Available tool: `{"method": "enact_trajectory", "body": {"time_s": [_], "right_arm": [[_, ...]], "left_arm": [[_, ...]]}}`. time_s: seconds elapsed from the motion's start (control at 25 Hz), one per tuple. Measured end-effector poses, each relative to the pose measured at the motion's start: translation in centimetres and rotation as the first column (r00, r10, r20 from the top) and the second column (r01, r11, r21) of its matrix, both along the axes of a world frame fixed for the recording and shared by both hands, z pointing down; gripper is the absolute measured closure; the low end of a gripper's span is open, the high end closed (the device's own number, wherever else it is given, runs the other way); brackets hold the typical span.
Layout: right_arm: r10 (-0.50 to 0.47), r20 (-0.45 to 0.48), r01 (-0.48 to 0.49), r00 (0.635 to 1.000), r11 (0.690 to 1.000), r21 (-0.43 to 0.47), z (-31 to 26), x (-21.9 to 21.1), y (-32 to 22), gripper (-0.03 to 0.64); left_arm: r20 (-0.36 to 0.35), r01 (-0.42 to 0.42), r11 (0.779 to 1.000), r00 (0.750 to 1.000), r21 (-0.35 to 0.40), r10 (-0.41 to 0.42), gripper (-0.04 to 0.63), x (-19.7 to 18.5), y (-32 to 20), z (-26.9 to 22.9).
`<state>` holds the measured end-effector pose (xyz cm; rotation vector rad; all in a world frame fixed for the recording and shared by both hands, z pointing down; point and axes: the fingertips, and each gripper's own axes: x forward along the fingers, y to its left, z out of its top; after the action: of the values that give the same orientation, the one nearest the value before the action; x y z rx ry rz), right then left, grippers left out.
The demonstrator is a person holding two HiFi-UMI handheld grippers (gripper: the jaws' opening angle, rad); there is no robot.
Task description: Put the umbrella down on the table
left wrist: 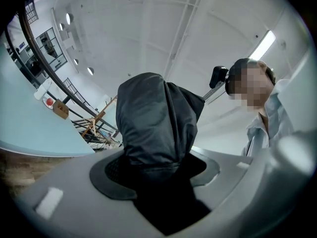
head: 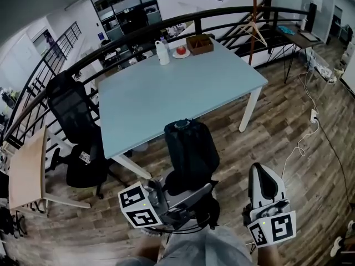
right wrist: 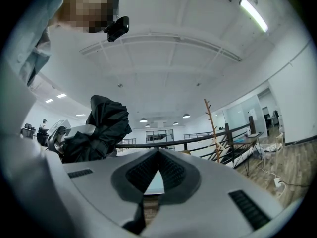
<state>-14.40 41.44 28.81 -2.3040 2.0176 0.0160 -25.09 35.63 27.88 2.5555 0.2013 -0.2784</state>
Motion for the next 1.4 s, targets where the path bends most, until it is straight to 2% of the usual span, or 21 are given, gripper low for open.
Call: {"method": "enact_trajectory", "body": {"time_s": [0.44, 0.64, 0.92, 1.16, 1.4], "right_arm": [[0.008, -0.002, -0.008, 1.0, 1.0, -0.027, 0.8, 2.5, -4.3, 0.621], [-0.006, -0.012, 0.006, 1.0, 1.0, -0.026, -0.3, 4.1, -8.4, 0.621], [-0.018, -0.03, 0.018, 0.999, 1.0, -0.006, -2.1, 6.7, -15.0, 0.621], [0.009, -0.025, -0.009, 1.0, 1.0, -0.011, -2.2, 8.8, -19.5, 0.621], [0.052, -0.03, -0.053, 0.998, 0.998, -0.016, -2.5, 10.4, -22.7, 0.621]], "left_arm": [[-0.01, -0.005, 1.0, 1.0, -0.026, 0.005, 0.325, 2.4, -4.1, 0.6], [0.001, 0.0, 0.999, 1.0, -0.043, 0.0, 0.325, 4.5, -8.2, 0.4], [0.004, -0.022, 1.0, 1.0, -0.004, 0.022, 0.324, 7.8, -14.0, -1.0], [-0.037, -0.067, 0.997, 0.997, -0.033, 0.066, 0.325, 10.0, -18.8, -1.9], [-0.033, -0.093, 0.995, 0.995, -0.028, 0.092, 0.325, 11.7, -22.8, -1.7]]}}
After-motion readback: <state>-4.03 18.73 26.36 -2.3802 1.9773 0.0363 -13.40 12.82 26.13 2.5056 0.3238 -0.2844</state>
